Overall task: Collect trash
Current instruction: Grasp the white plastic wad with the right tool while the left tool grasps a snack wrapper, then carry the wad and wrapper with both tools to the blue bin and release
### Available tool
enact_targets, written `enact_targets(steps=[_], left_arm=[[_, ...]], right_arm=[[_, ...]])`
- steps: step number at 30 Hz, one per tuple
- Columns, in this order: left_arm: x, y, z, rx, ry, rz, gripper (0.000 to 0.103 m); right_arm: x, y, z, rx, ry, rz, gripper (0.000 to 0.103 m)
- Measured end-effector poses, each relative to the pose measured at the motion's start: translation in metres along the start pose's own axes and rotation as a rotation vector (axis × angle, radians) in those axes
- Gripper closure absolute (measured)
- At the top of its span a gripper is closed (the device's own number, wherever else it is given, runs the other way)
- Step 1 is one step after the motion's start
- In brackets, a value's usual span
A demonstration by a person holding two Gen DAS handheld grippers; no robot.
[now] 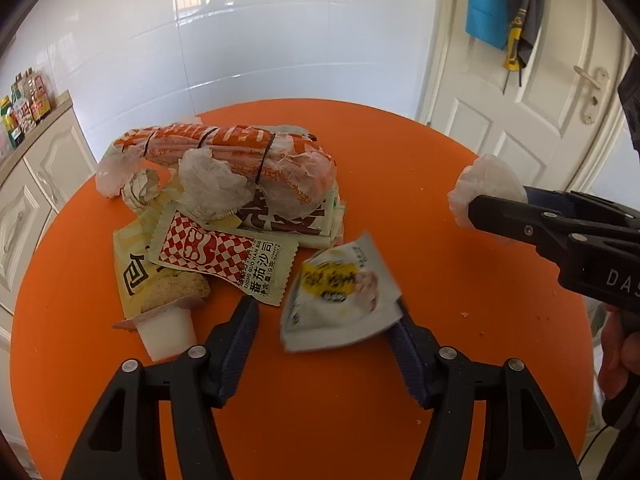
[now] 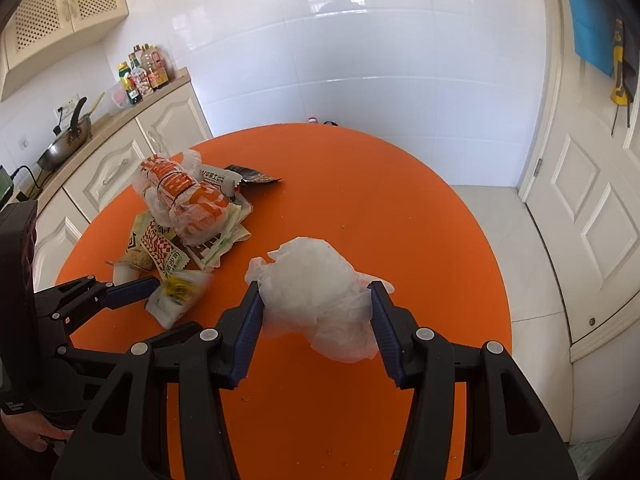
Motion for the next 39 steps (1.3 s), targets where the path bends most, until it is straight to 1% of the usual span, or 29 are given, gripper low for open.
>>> enact_targets(steps=[1, 3, 4, 6, 7, 9, 10, 11, 12, 13, 14, 15, 16, 17, 18, 21, 23, 25, 30, 34, 37, 39], left_arm=[[-0.001, 0.001, -0.002, 0.011, 0.004, 0.006, 0.048], [-0.004, 0.004, -0.005, 0.025, 0.004, 0.010, 0.050], [-0.007, 0.006, -0.006, 0.030, 0.012, 0.010, 0.053], [-0.011, 0.011, -0.007, 0.032, 0.020, 0.003, 0.055], [-0.014, 0.013, -0.009, 0.023, 0.012, 0.002, 0.054], [-0.016, 0.017, -0.011, 0.008, -0.003, -0.002, 0.045], [-0.016, 0.017, -0.006, 0.014, -0.005, -0.001, 0.037], [-0.017, 0.016, -0.001, 0.019, -0.004, 0.005, 0.034], [-0.018, 0.018, 0.001, 0.022, 0.001, 0.008, 0.034], [-0.022, 0.021, 0.002, 0.031, 0.003, 0.010, 0.036], [-0.024, 0.025, 0.003, 0.042, -0.001, 0.008, 0.043], [-0.022, 0.028, 0.005, 0.040, -0.004, 0.010, 0.047], [-0.022, 0.029, 0.007, 0.031, 0.003, 0.014, 0.058], [-0.023, 0.029, 0.008, 0.033, 0.005, 0.020, 0.066], [-0.023, 0.030, 0.006, 0.041, -0.003, 0.023, 0.072], [-0.017, 0.031, 0.001, 0.067, -0.041, 0.028, 0.078], [-0.014, 0.028, -0.004, 0.083, -0.069, 0.037, 0.086], [-0.012, 0.025, -0.005, 0.086, -0.079, 0.047, 0.091], [-0.006, 0.017, -0.005, 0.099, -0.072, 0.056, 0.092], [-0.006, 0.017, 0.002, 0.060, -0.008, 0.054, 0.090], [-0.006, 0.028, 0.008, 0.062, 0.016, 0.026, 0.089], [-0.007, 0.028, 0.008, 0.088, 0.002, 0.032, 0.091]], right_arm=[[0.001, 0.000, -0.001, 0.001, 0.002, 0.000, 0.050], [0.002, -0.001, -0.002, 0.001, 0.005, 0.000, 0.050], [0.003, -0.001, -0.002, 0.001, 0.006, 0.000, 0.050], [0.004, -0.001, -0.004, 0.003, 0.008, -0.002, 0.050], [0.004, -0.001, -0.004, 0.003, 0.008, -0.003, 0.050], [0.004, -0.002, -0.004, 0.003, 0.006, -0.002, 0.050], [0.004, -0.003, -0.004, 0.005, 0.005, -0.001, 0.050], [0.004, -0.003, -0.004, 0.006, 0.005, -0.001, 0.050], [0.004, -0.003, -0.004, 0.008, 0.006, -0.001, 0.050], [0.004, -0.003, -0.003, 0.011, 0.007, -0.002, 0.050], [0.004, -0.003, -0.002, 0.012, 0.010, -0.003, 0.050], [0.004, -0.003, -0.002, 0.012, 0.011, -0.002, 0.050], [0.004, -0.003, -0.002, 0.012, 0.011, -0.003, 0.050], [0.005, -0.004, -0.003, 0.012, 0.010, -0.003, 0.050], [0.005, -0.004, -0.003, 0.014, 0.009, -0.003, 0.050], [0.005, -0.006, -0.002, 0.017, 0.012, -0.002, 0.050], [0.005, -0.007, -0.003, 0.018, 0.012, 0.000, 0.050], [0.006, -0.009, -0.004, 0.019, 0.009, 0.001, 0.050], [0.006, -0.013, -0.006, 0.018, 0.008, 0.004, 0.050], [0.007, -0.015, -0.008, 0.019, 0.004, 0.003, 0.050], [0.008, -0.016, -0.009, 0.017, 0.008, 0.003, 0.050], [0.009, -0.017, -0.010, 0.018, 0.010, 0.005, 0.050]])
Point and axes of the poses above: each gripper's, at about its wrist camera, not at the fingertips, and y roughly the way its jaws point, z to its right, x to its underside, the point moved 3 cm from there along y, roughly the way its jaws point, and after that the axes turned 4 degrees about z, right-handed, at the moved point
